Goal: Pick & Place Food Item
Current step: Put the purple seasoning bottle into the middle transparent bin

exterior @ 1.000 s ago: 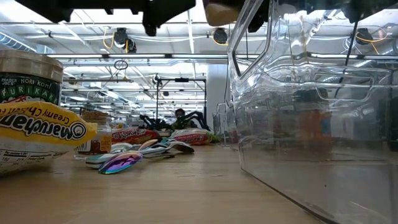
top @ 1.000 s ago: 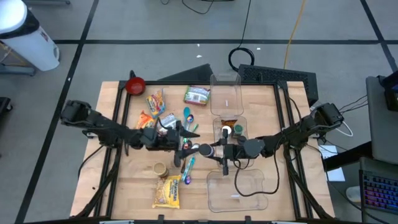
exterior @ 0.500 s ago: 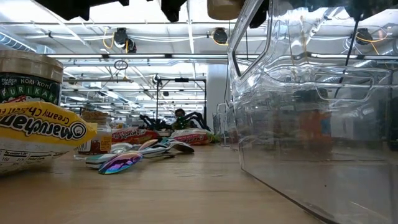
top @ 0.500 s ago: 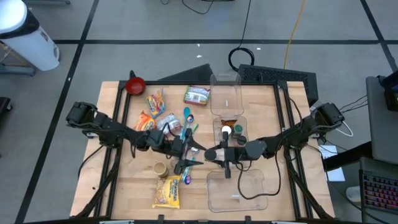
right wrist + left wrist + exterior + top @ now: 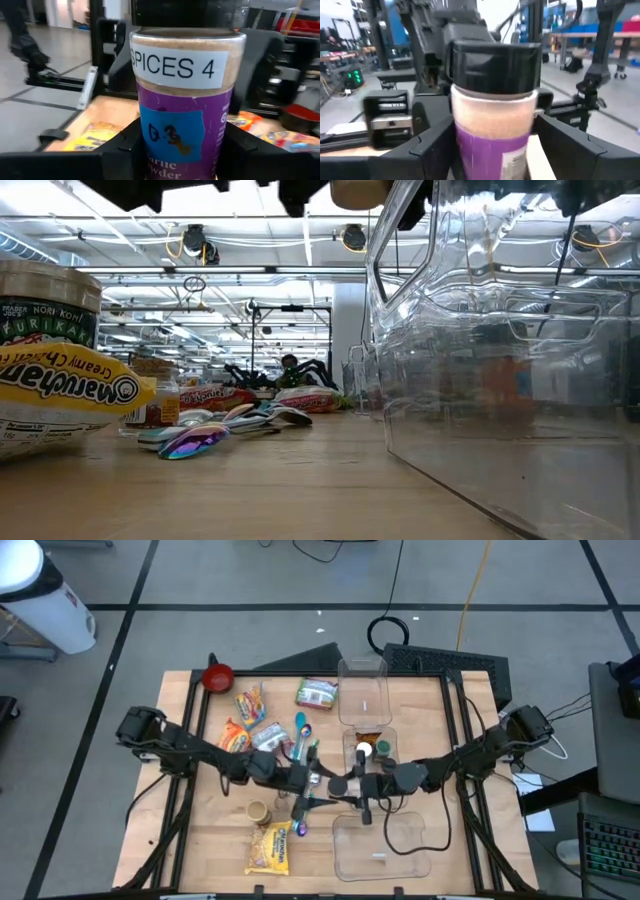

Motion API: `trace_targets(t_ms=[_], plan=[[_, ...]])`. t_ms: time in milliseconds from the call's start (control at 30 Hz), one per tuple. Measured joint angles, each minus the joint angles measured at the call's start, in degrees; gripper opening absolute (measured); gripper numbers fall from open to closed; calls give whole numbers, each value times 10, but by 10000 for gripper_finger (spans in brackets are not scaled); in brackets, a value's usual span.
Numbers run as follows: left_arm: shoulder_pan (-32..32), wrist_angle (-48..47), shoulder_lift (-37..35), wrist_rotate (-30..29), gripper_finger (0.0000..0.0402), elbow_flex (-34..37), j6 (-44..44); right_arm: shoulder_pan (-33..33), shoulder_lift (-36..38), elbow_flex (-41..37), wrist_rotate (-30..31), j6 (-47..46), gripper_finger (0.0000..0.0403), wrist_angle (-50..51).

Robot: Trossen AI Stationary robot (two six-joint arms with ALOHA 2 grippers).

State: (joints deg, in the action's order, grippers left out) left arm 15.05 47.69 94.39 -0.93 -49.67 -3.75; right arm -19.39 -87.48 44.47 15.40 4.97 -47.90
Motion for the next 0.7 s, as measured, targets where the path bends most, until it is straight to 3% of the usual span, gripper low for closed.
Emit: trace_targets(t_ms=[233,367,467,567,700], plan=[[-4,-58,51,-55,268,-76,-50,-1,0,-2,5,-1,149,17],[-4,-69,47,-34,219,-81,-51,-1,0,0,-2,2,150,36],[1,-77,40,-28,160,-81,-52,-2,1,1,-5,1,177,35],[5,-89,32,-28,155,-81,-52,-3,12,2,-7,2,210,52],[8,-110,31,-21,155,-81,-52,-10,57,1,-7,0,238,164]])
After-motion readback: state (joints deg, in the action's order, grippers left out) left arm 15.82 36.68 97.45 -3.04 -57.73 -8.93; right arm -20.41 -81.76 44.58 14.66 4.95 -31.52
